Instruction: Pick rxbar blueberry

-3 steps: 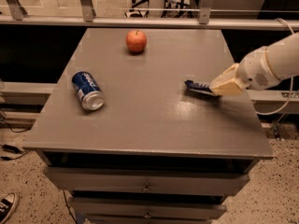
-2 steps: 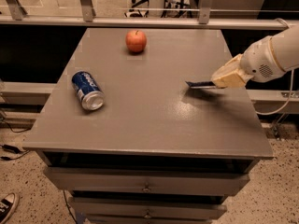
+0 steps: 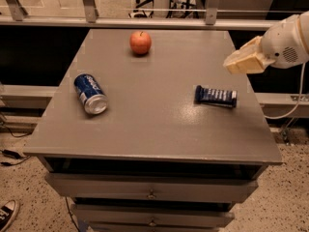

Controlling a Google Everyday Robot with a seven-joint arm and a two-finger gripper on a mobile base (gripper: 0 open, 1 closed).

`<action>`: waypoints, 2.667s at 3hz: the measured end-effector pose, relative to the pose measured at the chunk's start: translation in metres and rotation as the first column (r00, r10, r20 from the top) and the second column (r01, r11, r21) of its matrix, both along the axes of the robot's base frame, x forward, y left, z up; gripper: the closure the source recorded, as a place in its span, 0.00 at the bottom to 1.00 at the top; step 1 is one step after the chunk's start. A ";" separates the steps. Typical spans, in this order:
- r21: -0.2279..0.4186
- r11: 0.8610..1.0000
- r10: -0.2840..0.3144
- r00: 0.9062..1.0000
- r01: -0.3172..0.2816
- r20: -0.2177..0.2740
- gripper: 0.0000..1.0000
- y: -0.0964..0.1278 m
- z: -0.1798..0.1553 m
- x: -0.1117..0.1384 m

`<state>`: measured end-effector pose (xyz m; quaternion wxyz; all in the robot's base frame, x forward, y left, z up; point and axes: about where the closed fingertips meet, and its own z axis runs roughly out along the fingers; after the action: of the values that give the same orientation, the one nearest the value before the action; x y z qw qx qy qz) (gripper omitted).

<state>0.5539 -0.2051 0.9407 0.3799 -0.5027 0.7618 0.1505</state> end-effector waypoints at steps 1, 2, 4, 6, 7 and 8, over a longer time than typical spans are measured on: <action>0.049 0.999 0.022 1.000 -0.023 0.022 1.00 0.006 0.028 -0.008; 0.066 0.997 0.050 0.999 -0.051 0.017 0.82 0.013 0.037 -0.016; 0.100 0.994 0.046 0.999 -0.048 0.025 0.35 0.008 0.006 -0.017; 0.136 0.990 0.046 0.999 -0.045 -0.005 0.00 0.017 -0.037 -0.014; 0.134 0.990 0.044 0.998 -0.039 -0.036 0.00 0.019 -0.059 -0.013; 0.126 0.992 0.041 0.997 -0.033 -0.067 0.00 0.020 -0.081 -0.015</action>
Offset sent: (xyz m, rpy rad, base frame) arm -0.0251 0.0157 0.0468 0.0847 -0.0097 0.0739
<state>0.5393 -0.1851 0.8599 0.3810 -0.4865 0.7542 0.2221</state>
